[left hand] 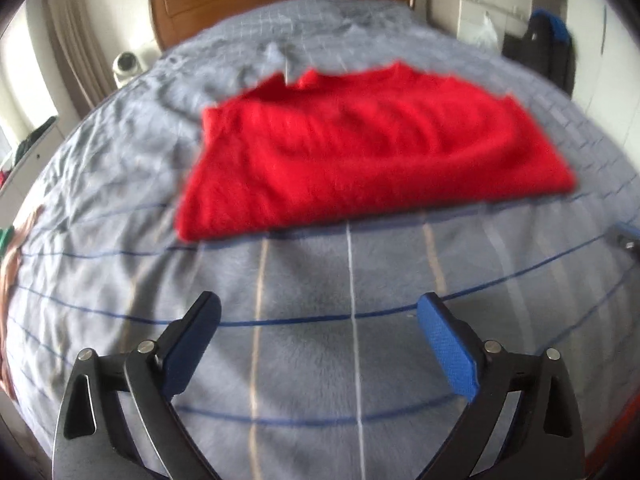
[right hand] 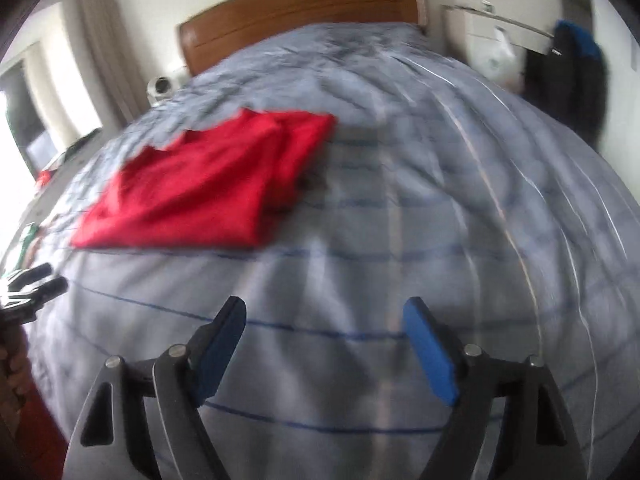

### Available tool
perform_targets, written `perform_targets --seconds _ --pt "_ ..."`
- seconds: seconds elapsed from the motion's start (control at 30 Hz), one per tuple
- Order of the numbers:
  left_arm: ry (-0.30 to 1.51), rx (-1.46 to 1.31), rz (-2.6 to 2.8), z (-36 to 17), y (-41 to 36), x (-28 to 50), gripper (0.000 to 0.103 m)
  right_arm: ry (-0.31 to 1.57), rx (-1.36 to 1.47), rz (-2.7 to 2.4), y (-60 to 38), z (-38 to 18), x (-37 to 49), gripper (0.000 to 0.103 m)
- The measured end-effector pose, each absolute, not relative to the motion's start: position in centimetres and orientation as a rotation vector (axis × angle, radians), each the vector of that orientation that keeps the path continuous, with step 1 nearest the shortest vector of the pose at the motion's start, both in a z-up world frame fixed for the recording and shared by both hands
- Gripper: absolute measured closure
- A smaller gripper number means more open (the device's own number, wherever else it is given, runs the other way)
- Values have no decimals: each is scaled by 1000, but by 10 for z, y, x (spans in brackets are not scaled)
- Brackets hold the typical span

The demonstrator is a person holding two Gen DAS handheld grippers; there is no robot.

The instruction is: Fold small clothes

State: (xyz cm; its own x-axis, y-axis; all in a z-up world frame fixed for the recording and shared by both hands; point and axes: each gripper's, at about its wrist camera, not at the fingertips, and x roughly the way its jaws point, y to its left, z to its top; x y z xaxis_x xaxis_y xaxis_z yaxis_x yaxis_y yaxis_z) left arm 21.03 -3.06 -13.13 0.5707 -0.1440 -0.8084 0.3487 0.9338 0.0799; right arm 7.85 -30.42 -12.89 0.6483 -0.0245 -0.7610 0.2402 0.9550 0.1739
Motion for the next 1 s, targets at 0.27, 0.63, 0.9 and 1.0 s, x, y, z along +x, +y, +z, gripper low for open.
perform_targets --seconds 0.27,0.63,0.9,1.0 --pt "915 111 -328 -151 -16 218 0 776 264 -125 -299 -146 75 7" --pt "928 104 -323 -150 -16 219 0 770 239 -114 -297 -151 74 4" --pt "988 124 -325 -147 -18 217 0 830 185 -125 -289 -148 77 0" --pt "1015 123 -334 -148 -17 220 0 835 182 -128 -290 -148 76 0"
